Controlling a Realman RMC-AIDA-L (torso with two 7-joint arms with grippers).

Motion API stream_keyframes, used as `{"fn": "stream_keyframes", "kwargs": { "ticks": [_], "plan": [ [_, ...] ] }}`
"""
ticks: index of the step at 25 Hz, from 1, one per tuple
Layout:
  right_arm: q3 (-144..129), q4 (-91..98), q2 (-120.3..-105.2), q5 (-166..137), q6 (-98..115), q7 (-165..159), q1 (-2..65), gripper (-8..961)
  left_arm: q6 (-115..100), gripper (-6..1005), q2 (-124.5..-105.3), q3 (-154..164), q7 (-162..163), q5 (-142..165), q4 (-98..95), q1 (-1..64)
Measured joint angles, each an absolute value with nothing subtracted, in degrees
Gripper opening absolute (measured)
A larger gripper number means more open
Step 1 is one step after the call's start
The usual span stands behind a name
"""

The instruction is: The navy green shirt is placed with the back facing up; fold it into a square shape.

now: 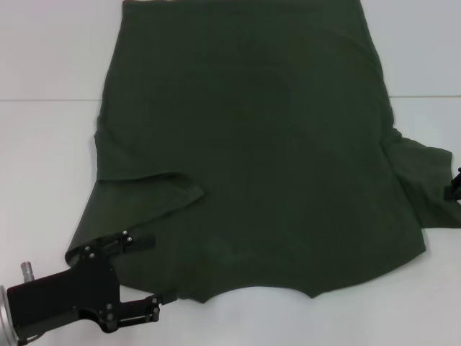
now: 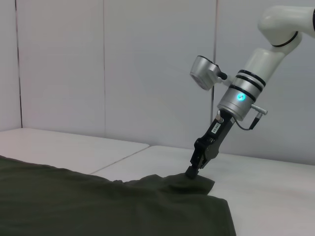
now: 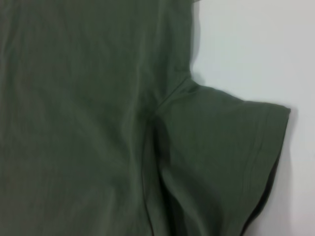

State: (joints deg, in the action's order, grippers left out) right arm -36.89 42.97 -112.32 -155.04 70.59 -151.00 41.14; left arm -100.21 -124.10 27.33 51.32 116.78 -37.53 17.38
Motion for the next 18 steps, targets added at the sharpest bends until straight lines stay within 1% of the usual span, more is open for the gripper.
{"fn": "stream_keyframes", "kwargs": {
  "ticks": [5, 12, 18],
  "plan": [
    [-36.92, 43.04, -112.26, -155.04, 70.57, -151.00, 41.05, 35, -100.17, 873, -124.10, 27.34, 51.34, 116.74, -37.53, 17.40],
    [-36.89, 44.27, -111.93, -155.04, 70.63, -150.84, 40.38, 51, -100.26, 873, -124.10, 26.80, 51.46, 116.71, -37.28, 17.40],
    [-36.30, 46.89, -111.24, -154.98, 71.62, -150.96, 38.68, 80, -100.60, 872, -124.10, 26.18, 52.65, 116.63, -37.32, 17.40]
  ]
}}
